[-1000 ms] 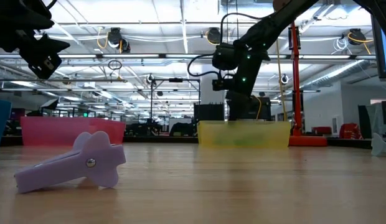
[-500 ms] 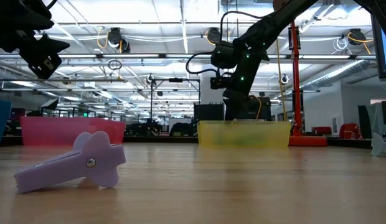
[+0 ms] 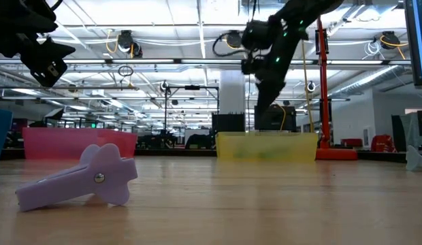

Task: Pick and place Stapler, Stapler remover, tape
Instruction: Put the blue staple remover into the blue bin

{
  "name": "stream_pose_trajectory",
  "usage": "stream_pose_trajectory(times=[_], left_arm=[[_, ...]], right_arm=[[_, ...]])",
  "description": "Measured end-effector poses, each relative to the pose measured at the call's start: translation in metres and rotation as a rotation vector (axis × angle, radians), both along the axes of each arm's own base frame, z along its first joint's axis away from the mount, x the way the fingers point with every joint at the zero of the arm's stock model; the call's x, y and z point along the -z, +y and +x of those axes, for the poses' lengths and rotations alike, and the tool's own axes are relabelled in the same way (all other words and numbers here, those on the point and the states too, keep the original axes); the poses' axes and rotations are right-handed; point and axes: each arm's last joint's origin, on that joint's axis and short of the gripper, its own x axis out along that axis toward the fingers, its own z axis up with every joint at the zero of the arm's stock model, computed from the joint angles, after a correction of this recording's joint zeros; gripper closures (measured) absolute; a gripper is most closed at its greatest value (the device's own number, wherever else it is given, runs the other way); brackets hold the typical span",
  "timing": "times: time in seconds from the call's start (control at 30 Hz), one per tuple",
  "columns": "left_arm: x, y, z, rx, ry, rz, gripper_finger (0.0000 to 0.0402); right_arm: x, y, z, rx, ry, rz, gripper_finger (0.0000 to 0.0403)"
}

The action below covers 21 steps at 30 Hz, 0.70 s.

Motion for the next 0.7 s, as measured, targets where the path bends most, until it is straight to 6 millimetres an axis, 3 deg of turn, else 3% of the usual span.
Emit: stream_pose_trajectory(times=[0.27, 0.7], left_arm=[[0.000, 0.000, 0.000, 0.001, 0.000, 0.002, 0.0224], [-0.001, 0.000, 0.000, -0.006, -0.007, -0.027, 0.0224]], right_arm=[[-0.040, 0.059, -0.042, 0.169, 0.088, 0.225, 0.0242], [-0.069, 0.136, -0.094, 0.385, 0.202, 0.362, 0.0246]])
